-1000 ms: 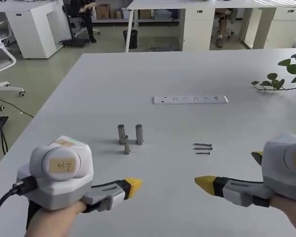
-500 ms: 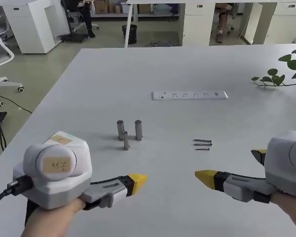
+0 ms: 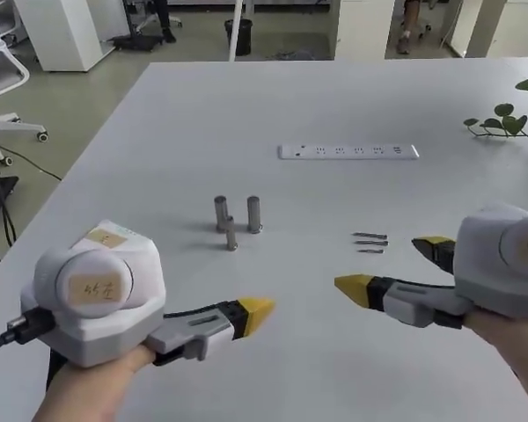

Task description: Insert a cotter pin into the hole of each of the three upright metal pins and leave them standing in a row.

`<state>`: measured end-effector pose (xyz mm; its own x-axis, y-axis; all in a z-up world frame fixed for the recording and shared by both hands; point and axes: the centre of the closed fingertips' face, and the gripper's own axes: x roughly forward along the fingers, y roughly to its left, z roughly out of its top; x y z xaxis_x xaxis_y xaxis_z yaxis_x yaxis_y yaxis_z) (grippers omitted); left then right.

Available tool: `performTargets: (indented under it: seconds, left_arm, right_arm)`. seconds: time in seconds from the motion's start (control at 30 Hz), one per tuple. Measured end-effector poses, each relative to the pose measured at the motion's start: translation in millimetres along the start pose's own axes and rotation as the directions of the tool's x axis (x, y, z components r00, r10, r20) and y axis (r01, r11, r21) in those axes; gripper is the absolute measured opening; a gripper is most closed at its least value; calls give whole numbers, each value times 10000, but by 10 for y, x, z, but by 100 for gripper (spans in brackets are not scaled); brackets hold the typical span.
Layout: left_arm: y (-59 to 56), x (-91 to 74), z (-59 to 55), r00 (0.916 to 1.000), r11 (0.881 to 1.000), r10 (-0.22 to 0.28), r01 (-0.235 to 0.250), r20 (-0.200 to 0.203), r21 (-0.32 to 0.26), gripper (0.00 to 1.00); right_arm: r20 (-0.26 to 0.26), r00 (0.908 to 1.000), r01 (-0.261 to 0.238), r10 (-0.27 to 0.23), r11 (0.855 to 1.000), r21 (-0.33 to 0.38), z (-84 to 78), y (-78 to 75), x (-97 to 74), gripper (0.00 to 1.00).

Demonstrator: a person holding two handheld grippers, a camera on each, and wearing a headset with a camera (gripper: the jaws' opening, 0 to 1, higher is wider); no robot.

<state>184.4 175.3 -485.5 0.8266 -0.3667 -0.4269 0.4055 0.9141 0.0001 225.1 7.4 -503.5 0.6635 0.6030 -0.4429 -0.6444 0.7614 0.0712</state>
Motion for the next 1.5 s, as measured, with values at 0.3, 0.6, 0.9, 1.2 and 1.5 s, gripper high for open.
performTargets:
  seconds: [0.3, 0.6, 0.9, 1.2, 1.5]
  left_arm:
    - [-2, 26, -57, 9999, 9999, -118, 118, -17, -16, 96]
    - [30, 69, -44, 9996, 9997, -235, 236, 164, -23, 94]
    - [105, 105, -83, 9995, 9996, -252, 254, 179, -103, 90]
    - [147, 128, -99, 9988, 9993, -356, 360, 334, -118, 88]
    - [145, 145, -146, 9987, 9992, -405, 405, 299, 0, 86]
  right_arm:
    - [45, 9940, -1092, 1095, 9932, -408, 140, 220, 409, 64]
    - [173, 9827, -1831, 1845, 9812, -608, 266, 339, 780, 59]
    - [534, 9677, -2462, 2465, 9691, -136, 358, 392, 1145, 49]
    - [322, 9519, -3018, 3046, 9507, -713, 294, 484, 1540, 42]
    - [364, 9402, -3349, 3387, 9386, -822, 284, 577, 1771, 33]
